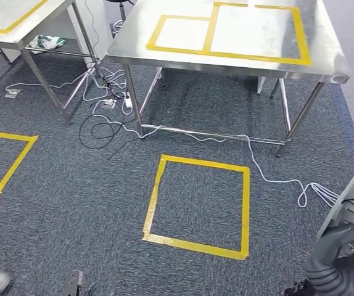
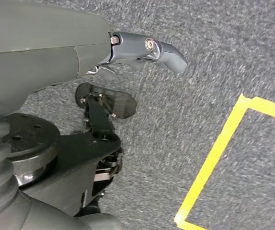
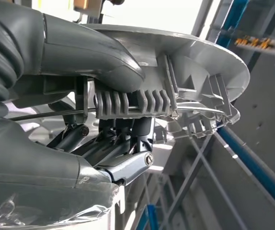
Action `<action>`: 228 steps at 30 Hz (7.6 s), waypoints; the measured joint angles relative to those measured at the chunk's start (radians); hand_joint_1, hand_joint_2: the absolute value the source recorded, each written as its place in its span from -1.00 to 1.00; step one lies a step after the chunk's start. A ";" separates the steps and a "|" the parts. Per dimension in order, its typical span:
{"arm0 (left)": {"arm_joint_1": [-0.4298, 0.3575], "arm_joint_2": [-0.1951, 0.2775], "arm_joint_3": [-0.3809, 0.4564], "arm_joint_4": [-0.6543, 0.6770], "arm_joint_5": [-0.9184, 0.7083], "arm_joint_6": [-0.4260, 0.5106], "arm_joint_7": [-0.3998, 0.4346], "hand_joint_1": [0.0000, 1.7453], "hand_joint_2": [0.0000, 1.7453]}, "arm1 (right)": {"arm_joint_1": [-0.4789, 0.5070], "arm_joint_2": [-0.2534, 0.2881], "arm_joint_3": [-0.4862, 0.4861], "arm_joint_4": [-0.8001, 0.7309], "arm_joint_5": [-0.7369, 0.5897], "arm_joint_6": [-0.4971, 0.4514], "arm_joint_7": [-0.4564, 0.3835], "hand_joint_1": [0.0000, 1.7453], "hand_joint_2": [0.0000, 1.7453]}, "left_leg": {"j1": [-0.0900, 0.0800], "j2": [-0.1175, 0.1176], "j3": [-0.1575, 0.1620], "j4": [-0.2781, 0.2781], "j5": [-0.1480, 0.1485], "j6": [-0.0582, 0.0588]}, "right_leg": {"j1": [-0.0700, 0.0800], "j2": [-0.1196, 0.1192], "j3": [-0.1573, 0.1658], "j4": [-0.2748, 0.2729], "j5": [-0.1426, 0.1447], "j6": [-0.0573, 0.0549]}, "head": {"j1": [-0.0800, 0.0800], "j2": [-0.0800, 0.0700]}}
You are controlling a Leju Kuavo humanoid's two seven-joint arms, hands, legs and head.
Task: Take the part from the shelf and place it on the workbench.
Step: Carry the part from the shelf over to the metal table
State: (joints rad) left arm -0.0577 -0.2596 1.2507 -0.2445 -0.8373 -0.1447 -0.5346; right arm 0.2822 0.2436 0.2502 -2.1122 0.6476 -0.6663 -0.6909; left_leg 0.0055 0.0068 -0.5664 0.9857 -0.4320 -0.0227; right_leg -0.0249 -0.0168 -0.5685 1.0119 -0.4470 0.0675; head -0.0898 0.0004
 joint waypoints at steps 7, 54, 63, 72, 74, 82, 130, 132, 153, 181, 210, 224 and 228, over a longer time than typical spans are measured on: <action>0.000 0.000 -0.007 0.000 0.000 0.000 0.000 -1.00 1.00 | 0.003 0.004 -0.012 -0.001 -0.001 0.000 0.000 1.00 1.00 | 0.006 0.003 -0.123 0.258 -0.134 -0.024 | 0.000 0.027 -0.006 0.001 0.003 -0.035 | -0.005 0.000; 0.026 0.030 -0.062 0.021 -0.052 -0.239 -0.052 -1.00 1.00 | 0.004 -0.011 0.015 0.066 -0.037 0.000 -0.001 1.00 1.00 | 0.002 -0.013 0.024 -0.025 -0.019 0.039 | -0.007 0.031 -0.147 0.266 -0.089 0.030 | 0.010 0.000; 0.033 0.042 -0.063 0.023 -0.057 -0.238 -0.026 -1.00 1.00 | 0.002 -0.005 0.005 0.050 0.024 0.000 0.000 1.00 1.00 | 0.015 -0.012 0.060 0.011 -0.062 -0.024 | -0.015 0.035 -0.020 0.026 -0.018 -0.014 | 0.008 0.000; 0.032 0.039 -0.062 0.025 -0.050 -0.216 -0.018 -1.00 1.00 | 0.003 -0.003 0.004 0.042 0.023 0.000 0.000 1.00 1.00 | -0.002 -0.011 -0.201 0.201 -0.099 -0.006 | -0.008 0.050 0.156 -0.036 -0.109 -0.036 | 0.002 0.000; 0.035 0.041 -0.062 0.025 -0.049 -0.214 -0.017 -1.00 1.00 | 0.003 -0.003 0.004 0.042 0.022 0.000 0.000 1.00 1.00 | -0.012 -0.011 -0.186 0.073 0.041 0.007 | -0.007 0.056 0.194 -0.044 -0.140 -0.029 | -0.002 0.000; 0.020 0.033 -0.058 0.026 -0.033 -0.131 0.005 -1.00 1.00 | 0.002 -0.002 0.004 0.038 0.025 0.000 0.000 1.00 1.00 | -0.012 -0.019 -0.145 0.011 0.112 0.034 | 0.010 0.032 0.159 0.100 -0.278 -0.006 | 0.003 0.000; 0.021 0.030 -0.039 0.026 -0.039 -0.126 0.006 -1.00 1.00 | 0.000 -0.004 0.007 0.040 0.033 0.000 0.000 1.00 1.00 | -0.012 -0.025 0.080 -0.016 -0.056 0.031 | 0.001 0.035 -0.064 0.012 0.042 -0.016 | 0.028 0.000; 0.018 0.028 -0.039 0.026 -0.039 -0.113 0.010 -1.00 1.00 | 0.000 -0.004 0.007 0.040 0.035 0.000 0.000 1.00 1.00 | -0.012 -0.025 0.083 -0.023 -0.060 0.031 | 0.003 0.035 -0.064 0.012 0.038 -0.021 | 0.028 0.000; 0.017 0.026 -0.039 0.026 -0.040 -0.147 0.020 -1.00 1.00 | 0.000 -0.004 0.008 0.039 0.045 0.000 0.000 1.00 1.00 | -0.015 -0.024 0.102 -0.038 -0.075 0.020 | 0.000 0.034 -0.034 -0.012 0.050 -0.001 | 0.028 0.000; 0.013 0.028 -0.038 0.026 -0.042 -0.119 0.033 -1.00 1.00 | -0.003 -0.005 0.011 0.033 0.053 0.000 0.000 1.00 1.00 | -0.003 -0.013 -0.114 0.116 -0.040 -0.015 | -0.001 0.034 0.014 0.024 -0.040 -0.036 | 0.015 0.000; 0.008 0.020 -0.031 0.026 -0.033 -0.121 0.020 -1.00 1.00 | -0.004 -0.005 0.013 0.030 0.064 0.000 0.000 1.00 1.00 | -0.010 -0.026 -0.082 0.020 0.038 0.030 | -0.001 0.030 0.085 -0.044 -0.070 0.015 | 0.013 0.000; 0.010 0.021 -0.032 0.026 -0.045 -0.113 0.019 -1.00 1.00 | -0.005 -0.006 0.014 0.025 0.066 0.000 -0.001 1.00 1.00 | -0.019 -0.024 -0.007 0.004 -0.008 0.053 | 0.001 0.026 -0.065 0.178 -0.098 0.007 | 0.022 0.000; 0.008 0.021 -0.033 0.026 -0.046 -0.073 0.020 -1.00 1.00 | -0.005 -0.006 0.014 0.024 0.069 0.000 0.000 1.00 1.00 | -0.020 -0.025 0.004 0.008 -0.019 0.031 | 0.007 0.025 -0.013 0.008 -0.008 -0.008 | 0.023 0.000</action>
State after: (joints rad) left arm -0.0493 -0.2386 1.2181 -0.2182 -0.8831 -0.2177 -0.5144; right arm 0.2776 0.2380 0.2645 -2.0879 0.7165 -0.6664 -0.6914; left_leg -0.0144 -0.0181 -0.5625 0.9940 -0.4510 0.0080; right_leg -0.0181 0.0083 -0.5814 1.0201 -0.4548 0.0592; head -0.0670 0.0000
